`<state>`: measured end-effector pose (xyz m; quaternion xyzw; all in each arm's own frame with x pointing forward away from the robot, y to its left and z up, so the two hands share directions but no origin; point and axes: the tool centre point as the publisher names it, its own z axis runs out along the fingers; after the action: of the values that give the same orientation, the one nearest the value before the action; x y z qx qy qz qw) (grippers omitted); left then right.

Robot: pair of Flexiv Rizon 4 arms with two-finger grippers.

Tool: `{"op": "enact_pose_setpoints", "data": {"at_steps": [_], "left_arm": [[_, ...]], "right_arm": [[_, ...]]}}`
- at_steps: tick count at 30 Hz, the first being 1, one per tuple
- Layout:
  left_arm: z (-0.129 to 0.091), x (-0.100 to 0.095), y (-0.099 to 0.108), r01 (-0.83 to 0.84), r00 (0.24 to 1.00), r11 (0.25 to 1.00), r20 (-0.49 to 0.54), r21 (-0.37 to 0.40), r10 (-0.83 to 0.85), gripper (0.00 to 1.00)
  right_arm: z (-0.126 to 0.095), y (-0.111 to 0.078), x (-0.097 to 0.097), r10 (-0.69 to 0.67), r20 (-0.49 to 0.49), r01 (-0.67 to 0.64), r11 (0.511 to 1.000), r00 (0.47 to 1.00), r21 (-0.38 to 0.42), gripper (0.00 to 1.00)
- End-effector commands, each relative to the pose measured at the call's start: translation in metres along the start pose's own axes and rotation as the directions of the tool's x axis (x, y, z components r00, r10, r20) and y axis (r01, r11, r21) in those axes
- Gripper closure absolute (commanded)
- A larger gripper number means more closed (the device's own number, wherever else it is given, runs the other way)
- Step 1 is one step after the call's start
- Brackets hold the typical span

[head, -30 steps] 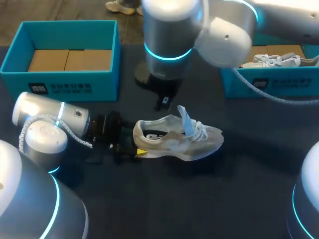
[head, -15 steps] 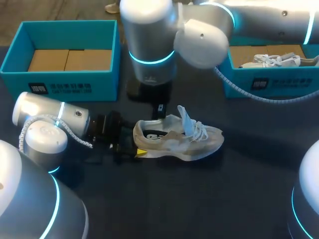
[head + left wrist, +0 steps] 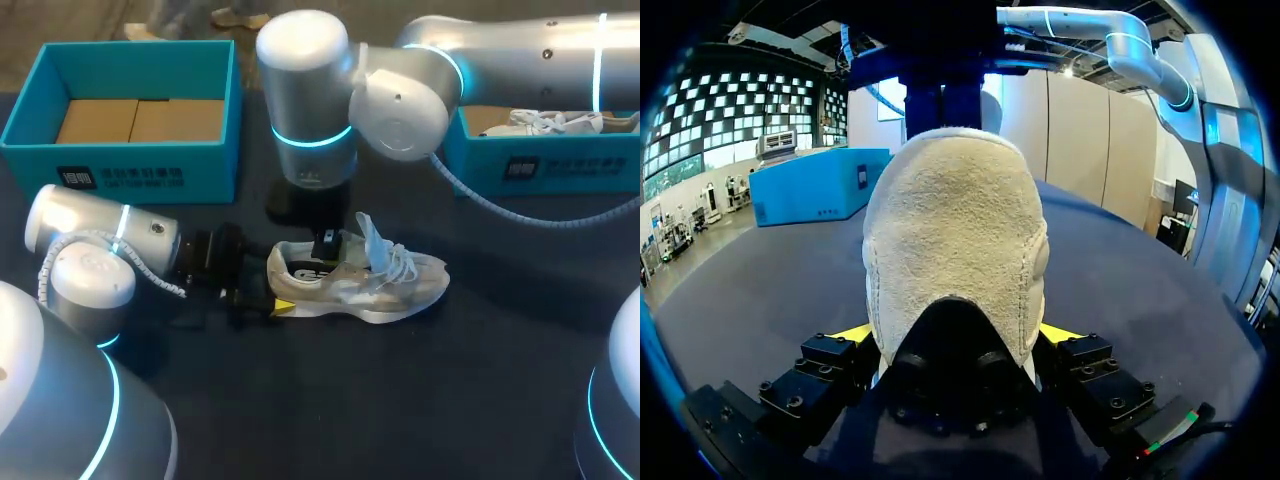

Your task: Take the shoe out of the shoebox, open the shoe tongue, remove and reinsert the insole, then place the shoe into the shoebox

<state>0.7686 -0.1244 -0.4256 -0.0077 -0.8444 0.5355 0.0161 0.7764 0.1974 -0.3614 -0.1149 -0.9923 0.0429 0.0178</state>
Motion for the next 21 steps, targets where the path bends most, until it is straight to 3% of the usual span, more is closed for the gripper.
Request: {"op": "enact_pose_setpoints", "data": {"at_steps": [1,13,21], "left_arm": [[-0.001,0.0,0.002,0.0,1.0,1.0,0.0,0.0,0.0,1.0],[-0.001,0.0,0.002,0.0,1.0,1.0,0.0,0.0,0.0,1.0],[-0.001,0.0,0.002,0.0,1.0,1.0,0.0,0.0,0.0,1.0]], "right_arm": [[0.011,-0.001,-0.005,-0.002,-0.017,0.002,1.0,1.0,-0.004,1.0],[0.017,-0.016,0.0,0.04,-0.032,-0.04,0.999,0.999,0.004,1.0],[0.015,-0.014,-0.004,0.066,-0.008,-0.066,0.998,0.998,-0.002,1.0]]}}
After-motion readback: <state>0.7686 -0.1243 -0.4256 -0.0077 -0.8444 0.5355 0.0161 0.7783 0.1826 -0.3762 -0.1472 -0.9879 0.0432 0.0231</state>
